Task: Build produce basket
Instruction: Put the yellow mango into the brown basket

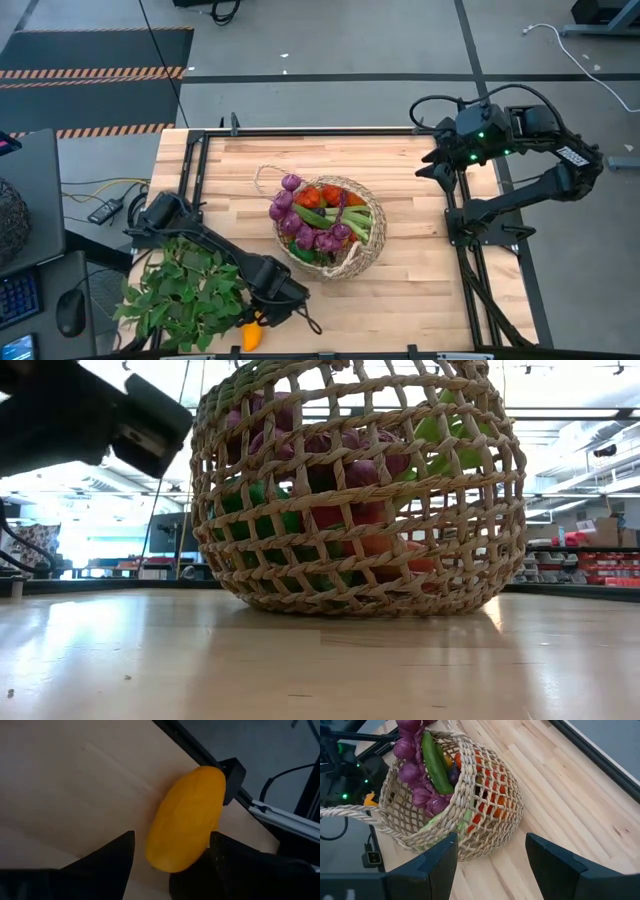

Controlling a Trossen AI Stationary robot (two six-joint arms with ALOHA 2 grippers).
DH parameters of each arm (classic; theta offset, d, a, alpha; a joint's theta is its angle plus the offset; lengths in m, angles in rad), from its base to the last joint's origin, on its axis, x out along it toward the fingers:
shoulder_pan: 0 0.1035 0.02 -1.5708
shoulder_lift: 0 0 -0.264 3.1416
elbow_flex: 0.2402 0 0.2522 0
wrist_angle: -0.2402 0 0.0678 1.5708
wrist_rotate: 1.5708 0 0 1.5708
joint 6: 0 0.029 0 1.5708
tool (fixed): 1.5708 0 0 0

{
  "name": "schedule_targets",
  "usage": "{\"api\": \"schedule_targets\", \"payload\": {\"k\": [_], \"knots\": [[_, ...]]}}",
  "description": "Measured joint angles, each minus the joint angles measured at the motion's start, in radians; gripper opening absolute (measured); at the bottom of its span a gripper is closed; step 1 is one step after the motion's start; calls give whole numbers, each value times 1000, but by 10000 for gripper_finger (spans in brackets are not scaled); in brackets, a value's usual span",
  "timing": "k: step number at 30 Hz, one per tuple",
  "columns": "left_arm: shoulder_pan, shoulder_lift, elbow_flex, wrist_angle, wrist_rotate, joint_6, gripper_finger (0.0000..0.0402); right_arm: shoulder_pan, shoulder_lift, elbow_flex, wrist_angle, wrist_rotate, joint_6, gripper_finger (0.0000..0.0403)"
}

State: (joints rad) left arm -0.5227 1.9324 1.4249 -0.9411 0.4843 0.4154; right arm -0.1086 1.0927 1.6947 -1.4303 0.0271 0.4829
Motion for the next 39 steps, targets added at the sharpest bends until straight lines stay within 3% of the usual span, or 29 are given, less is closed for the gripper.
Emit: {"api": "schedule_targets", "payload": {"k": [17,32,39], "knots": [[-99,0,-40,36,-1,48,267,38,23,0,0,56,118,238],[-120,0,-75,67,-9,97,270,185,66,0,0,133,305,238],[-125,0,-75,63,59,95,270,218,94,0,1,137,311,238]]}}
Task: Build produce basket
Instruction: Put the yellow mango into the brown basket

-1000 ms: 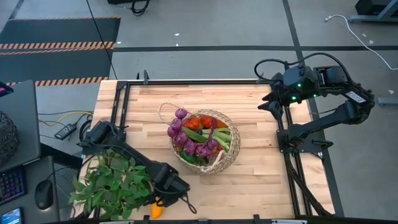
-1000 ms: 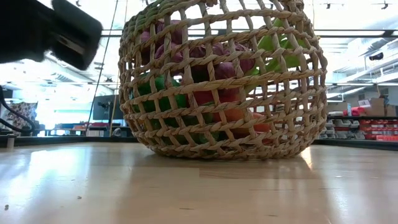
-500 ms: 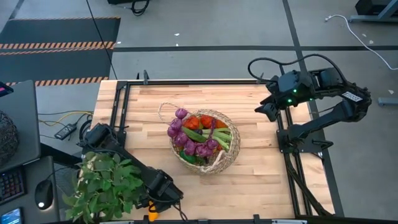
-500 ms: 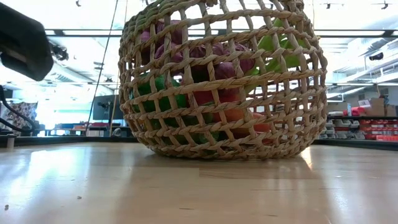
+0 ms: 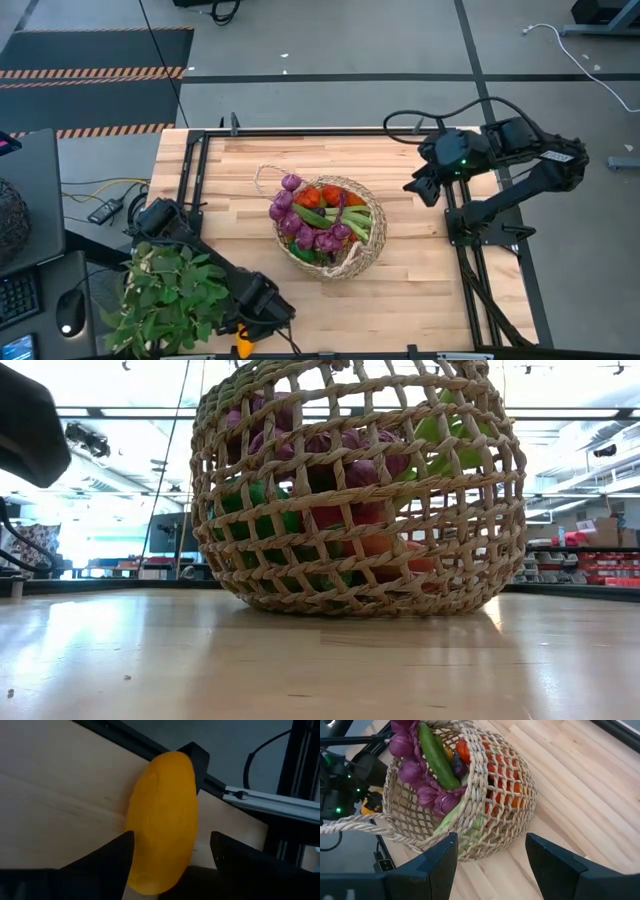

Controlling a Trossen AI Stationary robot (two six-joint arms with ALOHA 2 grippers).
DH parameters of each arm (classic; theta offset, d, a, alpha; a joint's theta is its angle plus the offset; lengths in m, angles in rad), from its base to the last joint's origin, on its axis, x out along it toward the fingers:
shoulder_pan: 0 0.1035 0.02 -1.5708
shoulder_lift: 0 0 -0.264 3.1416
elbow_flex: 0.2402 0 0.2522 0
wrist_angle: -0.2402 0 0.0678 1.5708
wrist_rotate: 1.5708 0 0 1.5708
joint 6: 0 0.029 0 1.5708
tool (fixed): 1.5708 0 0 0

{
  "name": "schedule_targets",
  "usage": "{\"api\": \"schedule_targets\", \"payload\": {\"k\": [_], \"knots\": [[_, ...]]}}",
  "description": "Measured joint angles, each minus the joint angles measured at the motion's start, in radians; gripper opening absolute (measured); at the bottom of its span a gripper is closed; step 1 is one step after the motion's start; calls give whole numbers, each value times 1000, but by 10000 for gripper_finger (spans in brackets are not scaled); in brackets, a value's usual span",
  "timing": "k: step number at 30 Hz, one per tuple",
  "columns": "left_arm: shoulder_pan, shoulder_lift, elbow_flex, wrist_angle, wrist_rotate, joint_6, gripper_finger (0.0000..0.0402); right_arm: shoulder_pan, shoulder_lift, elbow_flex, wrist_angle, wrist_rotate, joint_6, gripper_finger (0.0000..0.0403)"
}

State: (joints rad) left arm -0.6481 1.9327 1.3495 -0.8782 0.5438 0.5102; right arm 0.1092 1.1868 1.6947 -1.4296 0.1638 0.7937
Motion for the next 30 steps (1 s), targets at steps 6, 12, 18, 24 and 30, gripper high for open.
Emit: {"api": "schedule_targets", "payload": {"k": [6,12,18,24,30], "knots": [[-19,5,0,34,3,10,270,0,2,0,0,0,-2,238],[-23,63,-1,43,-5,4,270,0,2,0,-3,-7,-3,238],[-29,80,2,41,-35,52,270,0,2,0,-5,-7,0,238],[-23,81,1,39,-50,80,253,0,2,0,-6,-7,-2,238],[-22,82,14,26,-74,104,226,0,2,0,-8,-8,-6,238]]}}
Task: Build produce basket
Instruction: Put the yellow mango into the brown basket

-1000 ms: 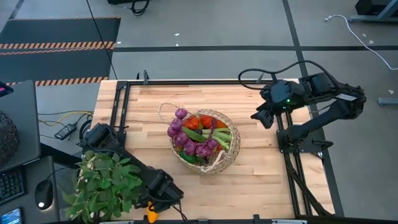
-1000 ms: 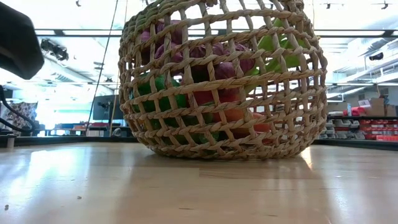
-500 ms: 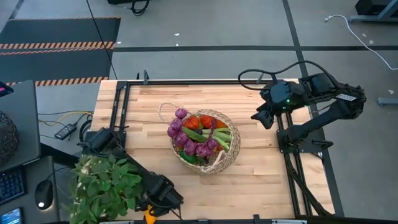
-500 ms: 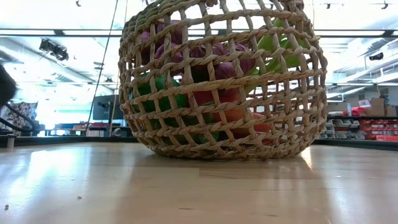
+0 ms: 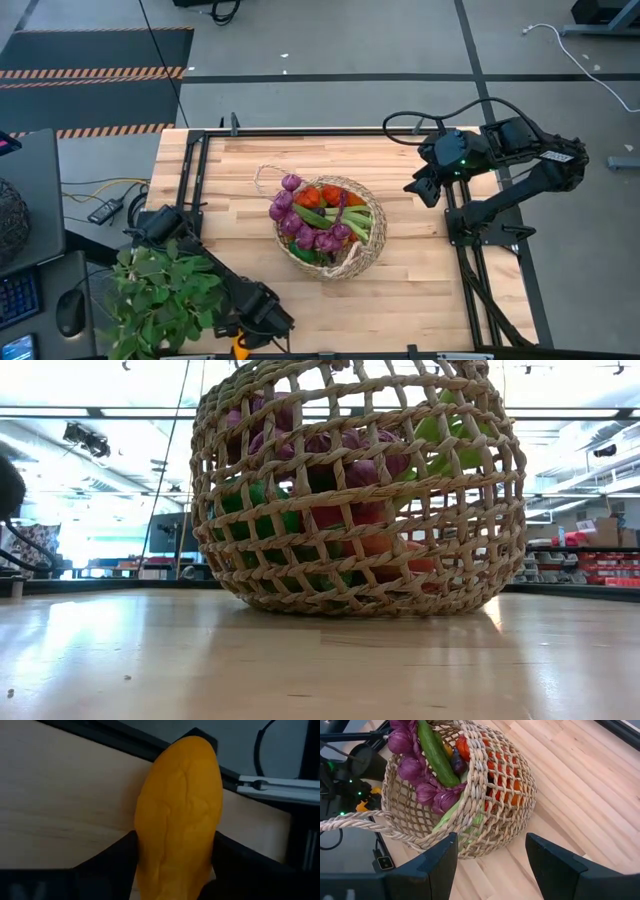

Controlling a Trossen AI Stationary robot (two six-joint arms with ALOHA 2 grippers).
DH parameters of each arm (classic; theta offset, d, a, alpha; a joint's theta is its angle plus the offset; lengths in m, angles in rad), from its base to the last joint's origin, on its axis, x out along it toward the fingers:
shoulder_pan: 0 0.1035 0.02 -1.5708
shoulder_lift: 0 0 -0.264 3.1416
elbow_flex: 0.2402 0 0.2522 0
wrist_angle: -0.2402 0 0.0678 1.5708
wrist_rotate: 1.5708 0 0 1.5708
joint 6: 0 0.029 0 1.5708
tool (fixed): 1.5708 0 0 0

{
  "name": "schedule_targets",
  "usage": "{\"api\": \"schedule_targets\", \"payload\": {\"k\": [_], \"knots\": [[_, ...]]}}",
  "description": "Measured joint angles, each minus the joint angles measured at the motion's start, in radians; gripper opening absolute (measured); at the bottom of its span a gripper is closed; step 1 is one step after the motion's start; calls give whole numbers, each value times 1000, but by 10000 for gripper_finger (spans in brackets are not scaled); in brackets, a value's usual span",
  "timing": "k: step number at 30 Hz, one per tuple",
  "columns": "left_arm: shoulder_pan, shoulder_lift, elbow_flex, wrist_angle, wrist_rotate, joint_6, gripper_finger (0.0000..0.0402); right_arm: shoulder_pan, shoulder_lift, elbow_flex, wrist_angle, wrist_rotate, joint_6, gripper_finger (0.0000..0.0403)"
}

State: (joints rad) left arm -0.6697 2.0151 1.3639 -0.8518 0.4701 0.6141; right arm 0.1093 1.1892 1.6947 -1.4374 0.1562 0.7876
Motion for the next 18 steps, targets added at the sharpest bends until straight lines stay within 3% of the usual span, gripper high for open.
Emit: {"api": "schedule_targets", "payload": {"k": [9,18], "knots": [[65,5,114,-47,-170,5,216,0,0,0,-1,-1,-32,238],[157,5,283,-127,-178,-84,215,-3,-12,0,-9,-27,-57,238]]}}
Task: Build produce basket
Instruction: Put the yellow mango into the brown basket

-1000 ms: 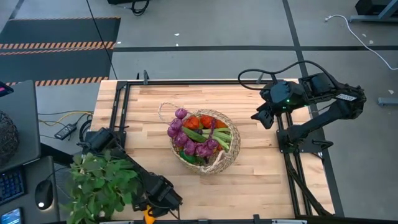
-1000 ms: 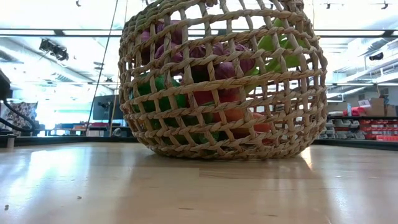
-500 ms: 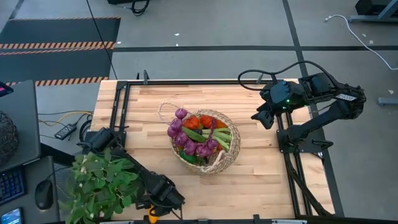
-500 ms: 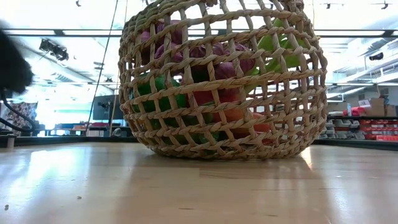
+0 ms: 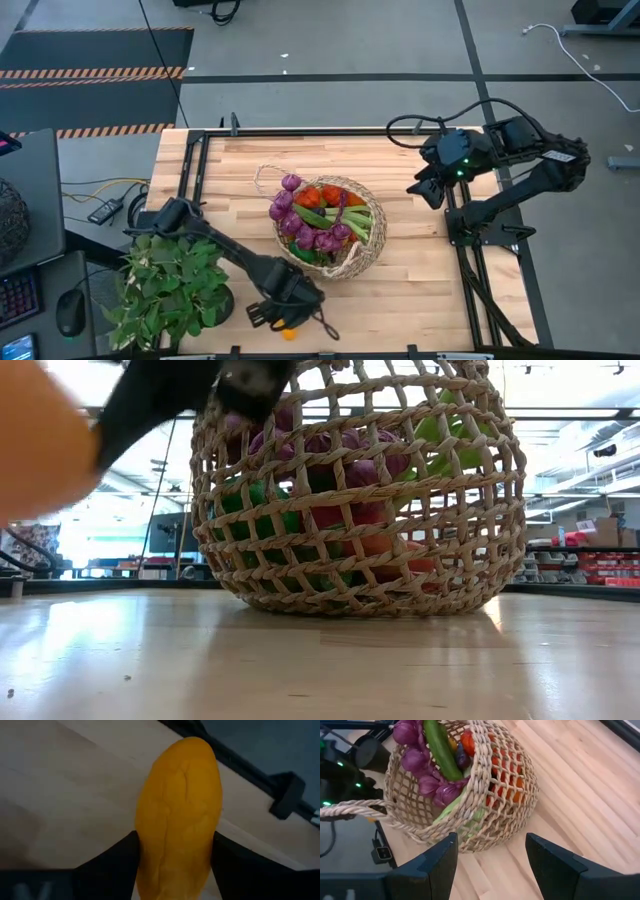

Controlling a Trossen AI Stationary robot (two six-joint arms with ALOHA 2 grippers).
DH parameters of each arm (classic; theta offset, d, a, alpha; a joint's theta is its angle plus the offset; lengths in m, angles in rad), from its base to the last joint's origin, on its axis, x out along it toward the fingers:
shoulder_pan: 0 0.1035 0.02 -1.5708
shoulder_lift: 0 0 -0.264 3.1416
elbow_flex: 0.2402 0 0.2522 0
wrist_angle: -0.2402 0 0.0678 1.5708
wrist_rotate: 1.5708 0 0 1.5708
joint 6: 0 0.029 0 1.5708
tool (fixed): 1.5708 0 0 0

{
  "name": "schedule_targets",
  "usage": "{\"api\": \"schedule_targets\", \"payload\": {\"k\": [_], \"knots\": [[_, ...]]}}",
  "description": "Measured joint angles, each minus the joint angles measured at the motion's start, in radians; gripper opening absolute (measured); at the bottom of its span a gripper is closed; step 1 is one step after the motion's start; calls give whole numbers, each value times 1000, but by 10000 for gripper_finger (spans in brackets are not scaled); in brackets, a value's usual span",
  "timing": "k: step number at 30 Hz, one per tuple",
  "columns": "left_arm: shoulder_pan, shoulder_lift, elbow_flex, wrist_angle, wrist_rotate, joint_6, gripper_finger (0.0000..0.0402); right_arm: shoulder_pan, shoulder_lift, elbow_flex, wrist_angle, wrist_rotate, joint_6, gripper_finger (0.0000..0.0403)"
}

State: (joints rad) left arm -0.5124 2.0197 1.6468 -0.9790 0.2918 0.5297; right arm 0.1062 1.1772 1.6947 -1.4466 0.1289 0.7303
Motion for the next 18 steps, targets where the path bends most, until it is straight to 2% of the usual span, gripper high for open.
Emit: {"api": "schedule_targets", "payload": {"k": [9,18], "knots": [[79,-3,301,-85,-109,-152,215,-7,-33,0,-7,6,-44,238],[154,-3,580,-331,-132,-140,215,-41,-75,0,-7,1,-128,238]]}}
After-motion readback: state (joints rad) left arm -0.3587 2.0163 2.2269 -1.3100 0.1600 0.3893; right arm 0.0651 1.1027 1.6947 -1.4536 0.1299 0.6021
